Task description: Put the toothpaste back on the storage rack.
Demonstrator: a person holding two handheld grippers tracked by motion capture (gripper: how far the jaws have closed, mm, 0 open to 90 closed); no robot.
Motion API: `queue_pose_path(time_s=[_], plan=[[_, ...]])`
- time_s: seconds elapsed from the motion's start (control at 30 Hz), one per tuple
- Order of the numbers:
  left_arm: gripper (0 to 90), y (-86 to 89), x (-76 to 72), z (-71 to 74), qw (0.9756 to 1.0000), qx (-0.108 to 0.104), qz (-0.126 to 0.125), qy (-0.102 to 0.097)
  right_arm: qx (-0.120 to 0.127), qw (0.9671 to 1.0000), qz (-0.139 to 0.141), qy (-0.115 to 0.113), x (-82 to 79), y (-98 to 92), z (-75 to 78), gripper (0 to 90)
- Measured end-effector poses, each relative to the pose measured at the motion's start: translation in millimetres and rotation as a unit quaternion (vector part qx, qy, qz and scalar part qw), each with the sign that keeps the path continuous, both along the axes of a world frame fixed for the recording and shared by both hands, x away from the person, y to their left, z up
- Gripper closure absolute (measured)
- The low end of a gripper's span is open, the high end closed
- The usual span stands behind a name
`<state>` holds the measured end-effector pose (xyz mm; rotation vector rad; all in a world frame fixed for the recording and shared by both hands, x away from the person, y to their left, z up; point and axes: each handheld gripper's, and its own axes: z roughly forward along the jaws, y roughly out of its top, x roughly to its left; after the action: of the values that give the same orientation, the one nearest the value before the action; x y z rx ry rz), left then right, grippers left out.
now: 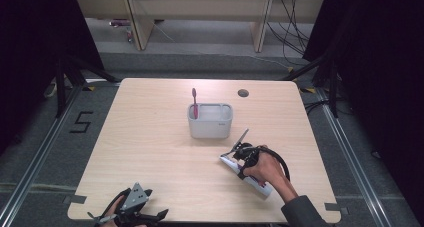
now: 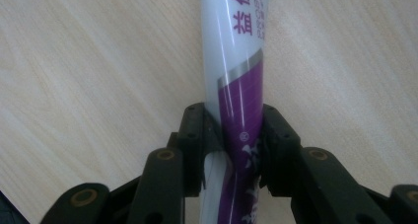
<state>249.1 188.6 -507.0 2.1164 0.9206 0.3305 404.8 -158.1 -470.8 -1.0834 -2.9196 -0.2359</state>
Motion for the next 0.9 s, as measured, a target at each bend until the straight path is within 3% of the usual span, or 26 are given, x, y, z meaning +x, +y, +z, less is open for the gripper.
queue_pose_path(time_s=[0.27,0.4,0.43,0.57,0.67,0.83,0.9], plan=[[16.6,-0.4,-0.8,0.2,1.0000,-0.007,-0.001,0.002,0.005,0.9998,0.018,0.011,0.7,1.3,-4.8,73.9],[16.7,0.4,-0.2,0.2,1.0000,0.001,-0.001,0.002,-0.004,0.9998,0.017,0.011,-0.9,4.1,-3.7,74.2],[16.7,-0.4,-0.9,-0.1,1.0000,-0.006,-0.001,0.004,-0.004,0.9998,0.017,0.011,-0.9,4.1,-3.7,74.2],[16.8,0.5,0.3,-0.5,1.0000,0.001,-0.003,0.000,-0.026,0.9995,0.008,0.014,-1.7,7.0,-1.4,74.7],[16.9,0.0,0.1,-0.4,1.0000,0.001,-0.001,0.000,-0.030,0.9991,0.030,0.007,-0.4,5.5,-3.6,74.9],[17.0,-0.2,0.0,-0.3,1.0000,-0.003,-0.001,0.003,-0.028,0.9989,0.036,0.009,-0.6,4.0,-3.1,75.3],[17.1,0.2,0.1,-0.7,1.0000,0.000,-0.003,0.001,-0.031,0.9992,0.024,0.007,-1.8,4.3,-1.2,75.4]])
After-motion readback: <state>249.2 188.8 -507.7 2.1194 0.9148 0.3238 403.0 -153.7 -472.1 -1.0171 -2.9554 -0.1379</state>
